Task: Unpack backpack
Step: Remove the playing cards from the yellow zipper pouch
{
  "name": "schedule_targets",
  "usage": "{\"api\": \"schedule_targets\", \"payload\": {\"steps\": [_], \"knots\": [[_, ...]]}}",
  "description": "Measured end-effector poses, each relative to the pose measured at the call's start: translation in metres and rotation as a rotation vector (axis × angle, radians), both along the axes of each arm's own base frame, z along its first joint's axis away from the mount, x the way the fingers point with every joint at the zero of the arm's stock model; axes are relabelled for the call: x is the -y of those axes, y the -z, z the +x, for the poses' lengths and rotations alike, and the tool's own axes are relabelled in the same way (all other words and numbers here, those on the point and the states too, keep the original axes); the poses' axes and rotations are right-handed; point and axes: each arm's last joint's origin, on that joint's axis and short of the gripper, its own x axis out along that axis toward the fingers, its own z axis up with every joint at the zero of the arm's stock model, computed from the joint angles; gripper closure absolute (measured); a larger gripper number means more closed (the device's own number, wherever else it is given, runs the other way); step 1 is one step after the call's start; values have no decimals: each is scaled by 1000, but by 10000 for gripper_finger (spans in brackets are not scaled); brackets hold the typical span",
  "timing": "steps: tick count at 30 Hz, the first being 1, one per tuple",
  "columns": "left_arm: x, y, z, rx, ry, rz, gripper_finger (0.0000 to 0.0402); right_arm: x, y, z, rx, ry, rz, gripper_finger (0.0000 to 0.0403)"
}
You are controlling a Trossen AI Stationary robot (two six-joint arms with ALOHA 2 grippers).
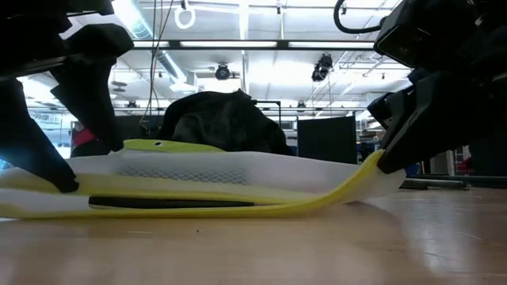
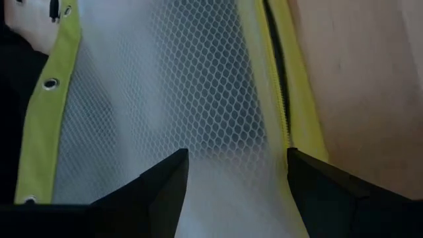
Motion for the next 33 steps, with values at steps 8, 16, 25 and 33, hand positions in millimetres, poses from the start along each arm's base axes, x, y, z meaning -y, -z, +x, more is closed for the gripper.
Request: {"api": "schedule_targets", "payload": {"steps": [8,16,25,33], "knots": [[-6,13,-7,-10,-79,-38,174,0,0,0,1,0,0,393],[-8,19,-10,-14,-102,-56,178,0,0,0,1,0,-1,386],[-14,18,-7,20,-117,2,310,-1,-1,1,15,-1,7,394],[-20,15,1,46,-145,14,400,-2,-4,3,41,-4,19,375]]}}
